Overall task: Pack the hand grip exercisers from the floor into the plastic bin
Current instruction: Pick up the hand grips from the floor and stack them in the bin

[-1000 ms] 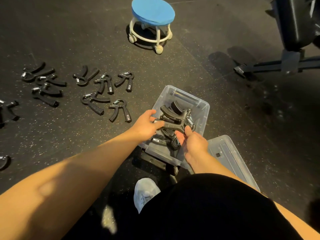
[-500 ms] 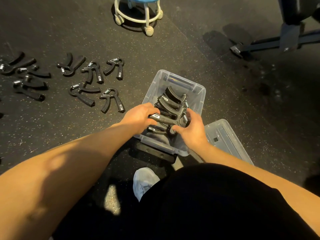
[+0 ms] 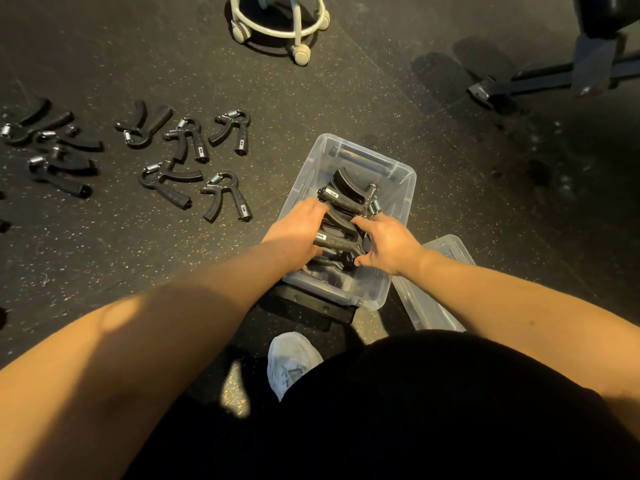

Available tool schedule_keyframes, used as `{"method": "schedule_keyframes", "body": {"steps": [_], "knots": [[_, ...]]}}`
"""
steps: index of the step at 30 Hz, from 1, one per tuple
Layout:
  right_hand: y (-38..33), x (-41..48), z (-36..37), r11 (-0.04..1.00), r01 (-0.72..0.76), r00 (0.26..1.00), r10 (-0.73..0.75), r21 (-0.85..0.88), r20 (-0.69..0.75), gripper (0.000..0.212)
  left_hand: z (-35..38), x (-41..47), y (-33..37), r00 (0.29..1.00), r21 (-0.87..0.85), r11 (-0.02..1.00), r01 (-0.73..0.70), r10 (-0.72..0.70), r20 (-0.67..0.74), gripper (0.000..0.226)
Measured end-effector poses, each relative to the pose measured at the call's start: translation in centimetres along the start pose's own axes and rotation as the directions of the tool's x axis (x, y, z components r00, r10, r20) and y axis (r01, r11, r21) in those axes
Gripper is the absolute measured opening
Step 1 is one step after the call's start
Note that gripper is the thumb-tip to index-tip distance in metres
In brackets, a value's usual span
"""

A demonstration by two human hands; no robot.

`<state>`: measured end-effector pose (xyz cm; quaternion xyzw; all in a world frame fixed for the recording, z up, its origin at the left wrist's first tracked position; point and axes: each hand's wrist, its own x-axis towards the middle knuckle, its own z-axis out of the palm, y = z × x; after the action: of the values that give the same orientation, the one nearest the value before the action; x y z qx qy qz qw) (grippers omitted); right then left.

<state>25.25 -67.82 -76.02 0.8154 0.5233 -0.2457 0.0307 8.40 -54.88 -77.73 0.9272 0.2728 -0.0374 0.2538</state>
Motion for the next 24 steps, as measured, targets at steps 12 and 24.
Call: {"method": "schedule_keyframes", "body": {"steps": [12, 24], "knots": [[-0.5, 3.2, 1.4, 0.991, -0.011, 0.997, 0.021, -0.137, 0.069, 0.073, 4.4, 3.0, -0.2, 0.949, -0.565, 0.763, 0.314, -0.238, 0.207, 0.116], [-1.3, 6.6, 4.1, 0.993, -0.071, 0.981, 0.086, -0.094, 0.172, 0.078, 5.9, 5.1, -1.2, 0.904, -0.566, 0.706, 0.426, -0.319, 0.284, 0.105]]}}
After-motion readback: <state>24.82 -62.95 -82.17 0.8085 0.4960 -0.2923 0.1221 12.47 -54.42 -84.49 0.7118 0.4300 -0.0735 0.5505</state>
